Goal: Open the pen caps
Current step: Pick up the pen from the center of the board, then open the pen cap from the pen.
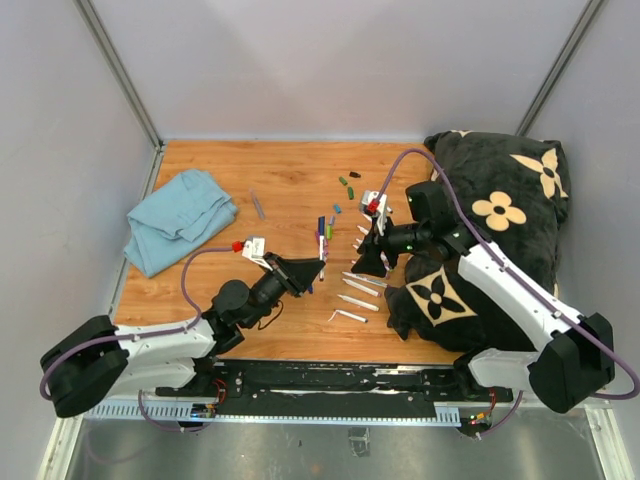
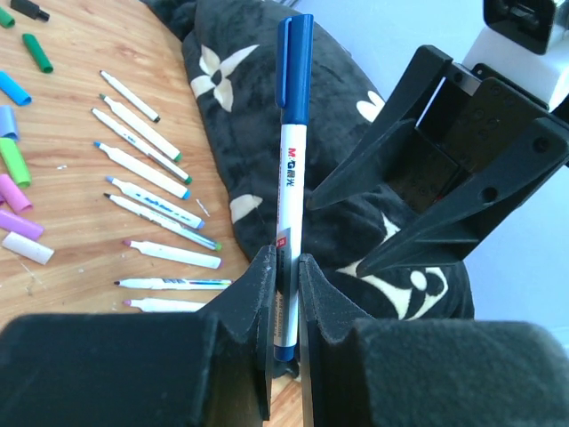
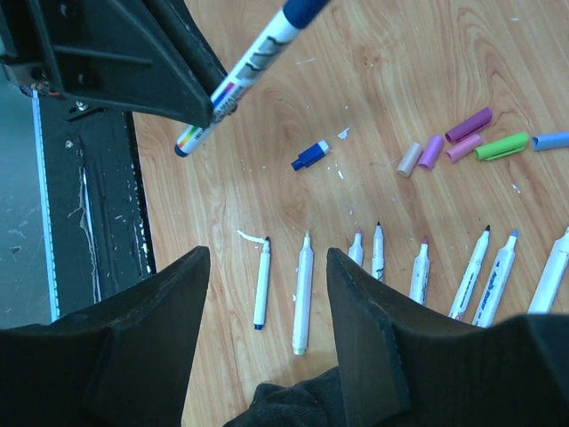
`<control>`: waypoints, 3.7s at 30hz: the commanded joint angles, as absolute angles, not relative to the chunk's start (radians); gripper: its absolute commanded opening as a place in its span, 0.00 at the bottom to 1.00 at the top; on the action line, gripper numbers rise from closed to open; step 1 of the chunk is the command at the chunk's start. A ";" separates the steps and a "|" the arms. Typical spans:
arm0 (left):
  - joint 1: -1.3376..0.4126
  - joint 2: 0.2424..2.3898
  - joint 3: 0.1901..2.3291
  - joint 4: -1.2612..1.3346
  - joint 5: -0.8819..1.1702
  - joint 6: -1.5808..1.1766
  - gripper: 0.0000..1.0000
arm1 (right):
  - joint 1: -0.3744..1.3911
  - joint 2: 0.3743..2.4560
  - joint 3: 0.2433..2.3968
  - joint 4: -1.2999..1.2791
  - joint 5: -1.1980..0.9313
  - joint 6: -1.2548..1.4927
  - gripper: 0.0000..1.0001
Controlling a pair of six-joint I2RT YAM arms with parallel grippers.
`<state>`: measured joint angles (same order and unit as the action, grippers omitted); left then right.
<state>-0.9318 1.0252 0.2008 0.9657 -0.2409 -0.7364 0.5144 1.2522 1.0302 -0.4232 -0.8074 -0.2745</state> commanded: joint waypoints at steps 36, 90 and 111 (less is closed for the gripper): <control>-1.170 1.437 0.349 1.429 -0.464 -0.644 0.00 | 0.436 1.185 0.718 0.409 -1.066 0.510 0.24; -0.951 1.113 0.378 1.105 0.019 -0.667 0.66 | 0.429 1.282 0.908 -0.078 -1.496 0.020 0.04; -0.945 1.200 0.418 1.194 -0.003 -0.718 0.00 | 0.467 1.273 0.898 -0.102 -1.375 -0.005 0.41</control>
<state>-0.9508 1.1893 0.4274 1.1053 0.0410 -0.6903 0.4366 1.2881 0.8780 -0.0891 -1.4483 0.0216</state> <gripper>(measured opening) 0.094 0.385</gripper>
